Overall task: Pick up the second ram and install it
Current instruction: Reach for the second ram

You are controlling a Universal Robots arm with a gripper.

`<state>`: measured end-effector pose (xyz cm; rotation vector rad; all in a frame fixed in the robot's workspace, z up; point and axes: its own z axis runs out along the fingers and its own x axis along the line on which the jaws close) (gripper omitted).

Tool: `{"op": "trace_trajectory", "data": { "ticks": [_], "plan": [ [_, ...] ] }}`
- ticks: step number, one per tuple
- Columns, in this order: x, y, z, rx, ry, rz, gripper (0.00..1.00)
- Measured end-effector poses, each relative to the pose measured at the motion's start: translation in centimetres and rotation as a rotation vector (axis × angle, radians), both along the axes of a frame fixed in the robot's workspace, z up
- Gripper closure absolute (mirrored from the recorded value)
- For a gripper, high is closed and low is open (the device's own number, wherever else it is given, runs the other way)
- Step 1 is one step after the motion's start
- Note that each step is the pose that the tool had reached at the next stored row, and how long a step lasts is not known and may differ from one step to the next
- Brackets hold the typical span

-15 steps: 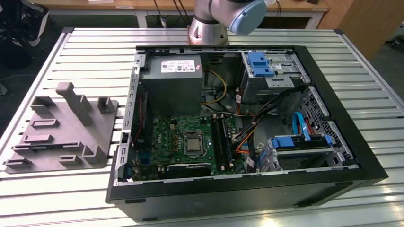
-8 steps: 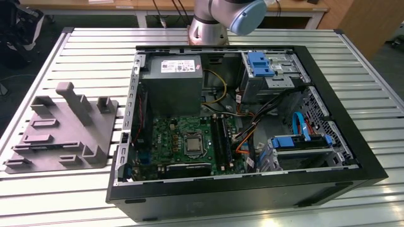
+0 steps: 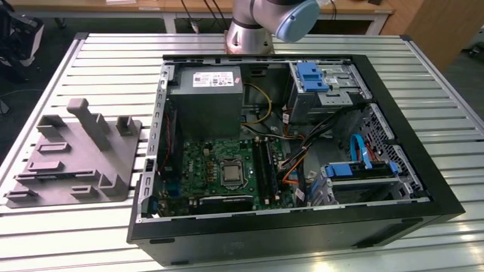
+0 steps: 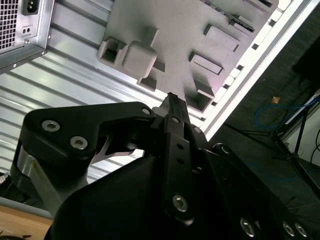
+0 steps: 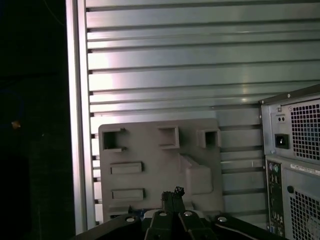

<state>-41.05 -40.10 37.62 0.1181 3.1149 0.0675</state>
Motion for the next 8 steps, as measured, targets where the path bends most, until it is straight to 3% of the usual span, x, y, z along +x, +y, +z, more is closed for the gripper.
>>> {"op": "trace_trajectory", "data": {
  "ticks": [8],
  "plan": [
    [-0.89,-1.04,-0.61,0.0000,0.0044,0.000,0.90]
  ]
}}
